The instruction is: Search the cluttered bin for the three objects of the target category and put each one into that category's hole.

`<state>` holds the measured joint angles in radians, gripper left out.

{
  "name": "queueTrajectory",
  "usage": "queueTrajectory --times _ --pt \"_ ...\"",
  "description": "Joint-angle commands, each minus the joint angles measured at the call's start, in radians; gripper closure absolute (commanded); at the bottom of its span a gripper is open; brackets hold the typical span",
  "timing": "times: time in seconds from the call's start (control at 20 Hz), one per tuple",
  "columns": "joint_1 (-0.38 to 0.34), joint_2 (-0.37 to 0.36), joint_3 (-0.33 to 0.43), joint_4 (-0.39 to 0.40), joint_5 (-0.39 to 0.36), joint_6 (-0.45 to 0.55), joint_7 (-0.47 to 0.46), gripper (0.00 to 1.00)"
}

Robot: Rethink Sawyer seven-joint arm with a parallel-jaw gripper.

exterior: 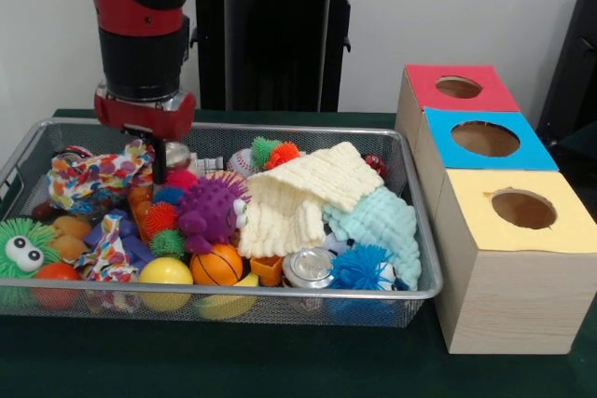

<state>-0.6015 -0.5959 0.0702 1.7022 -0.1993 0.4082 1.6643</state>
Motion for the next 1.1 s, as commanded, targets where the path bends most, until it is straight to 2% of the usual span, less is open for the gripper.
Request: queueTrajectory --times 0.05,0.45,1.1 --pt "0.011 -0.088 0.037 0.005 0.048 0.215 0.061 1.00" --pt "0.011 -0.088 0.046 -0.044 0.043 0.267 0.056 1.00" --pt "0.011 -0.111 0.040 0.030 0.032 0.184 0.085 1.00"
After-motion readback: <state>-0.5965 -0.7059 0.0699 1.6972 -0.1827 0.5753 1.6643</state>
